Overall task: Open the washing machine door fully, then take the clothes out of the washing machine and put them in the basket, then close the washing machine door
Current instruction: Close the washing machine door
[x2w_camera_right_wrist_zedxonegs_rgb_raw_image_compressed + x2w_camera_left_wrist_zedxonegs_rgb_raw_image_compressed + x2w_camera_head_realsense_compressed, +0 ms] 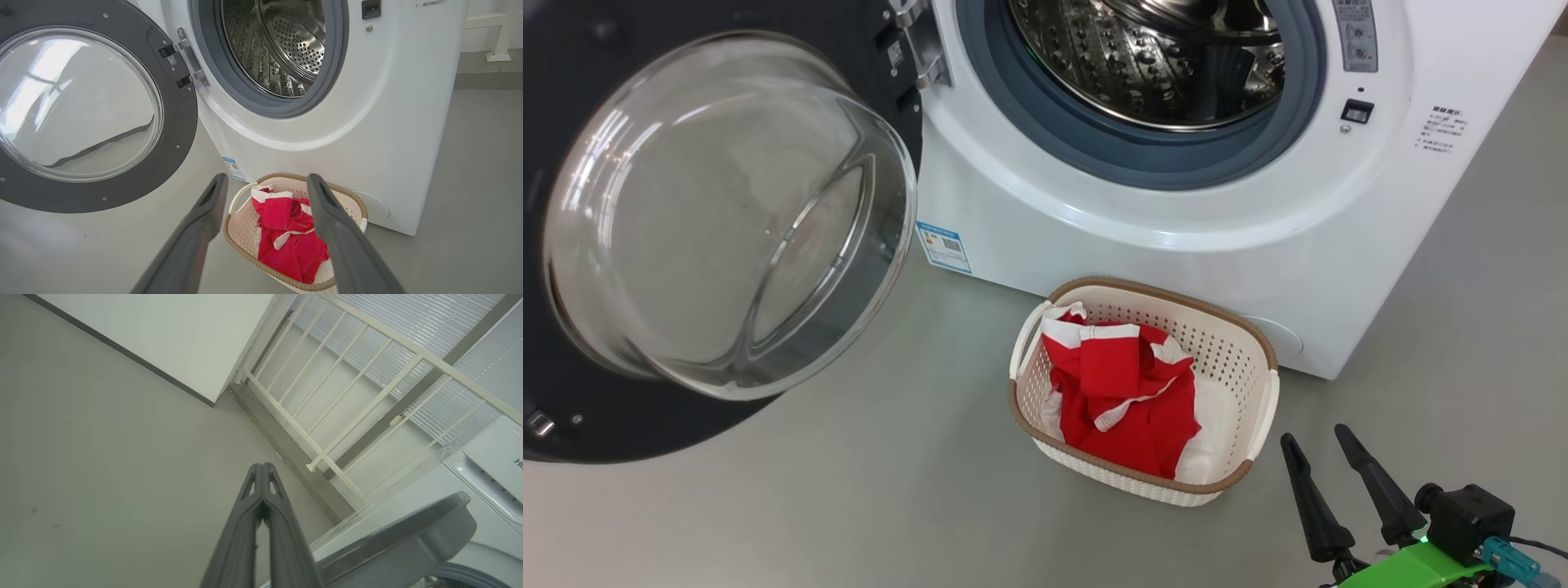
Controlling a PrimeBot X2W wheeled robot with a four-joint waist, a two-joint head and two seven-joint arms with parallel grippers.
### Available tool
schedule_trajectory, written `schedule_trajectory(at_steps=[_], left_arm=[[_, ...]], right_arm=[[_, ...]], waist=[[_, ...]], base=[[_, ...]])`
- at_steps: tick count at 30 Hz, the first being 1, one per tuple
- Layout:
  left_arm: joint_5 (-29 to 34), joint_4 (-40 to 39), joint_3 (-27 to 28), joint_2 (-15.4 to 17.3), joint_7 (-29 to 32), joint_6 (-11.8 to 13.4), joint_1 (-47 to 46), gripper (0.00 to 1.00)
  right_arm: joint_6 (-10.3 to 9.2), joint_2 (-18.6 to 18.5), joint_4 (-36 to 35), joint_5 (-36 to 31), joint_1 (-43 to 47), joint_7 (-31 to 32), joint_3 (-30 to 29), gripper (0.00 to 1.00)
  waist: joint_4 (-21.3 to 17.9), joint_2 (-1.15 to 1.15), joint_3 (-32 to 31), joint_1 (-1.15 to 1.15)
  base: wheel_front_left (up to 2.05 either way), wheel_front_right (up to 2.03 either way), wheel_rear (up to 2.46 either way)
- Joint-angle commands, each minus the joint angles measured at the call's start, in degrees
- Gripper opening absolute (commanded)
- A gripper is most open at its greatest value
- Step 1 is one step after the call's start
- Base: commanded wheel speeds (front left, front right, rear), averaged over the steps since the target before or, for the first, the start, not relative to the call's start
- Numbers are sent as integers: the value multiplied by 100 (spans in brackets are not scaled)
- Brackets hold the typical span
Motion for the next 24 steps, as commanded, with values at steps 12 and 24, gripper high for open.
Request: schedule_trajectory(at_steps=[12,24], left_arm=[[-647,350,-639,585,1602,-34,-377,0],[-1519,-1026,-1356,502,2700,-34,396,0]], right_arm=[[43,-108,-171,-106,-196,-37,142,100],[43,-71,-179,-130,-209,-37,51,100]], waist=[[-83,0,217,0],[-25,0,223,0]], base=[[0,0,0],[0,0,0]])
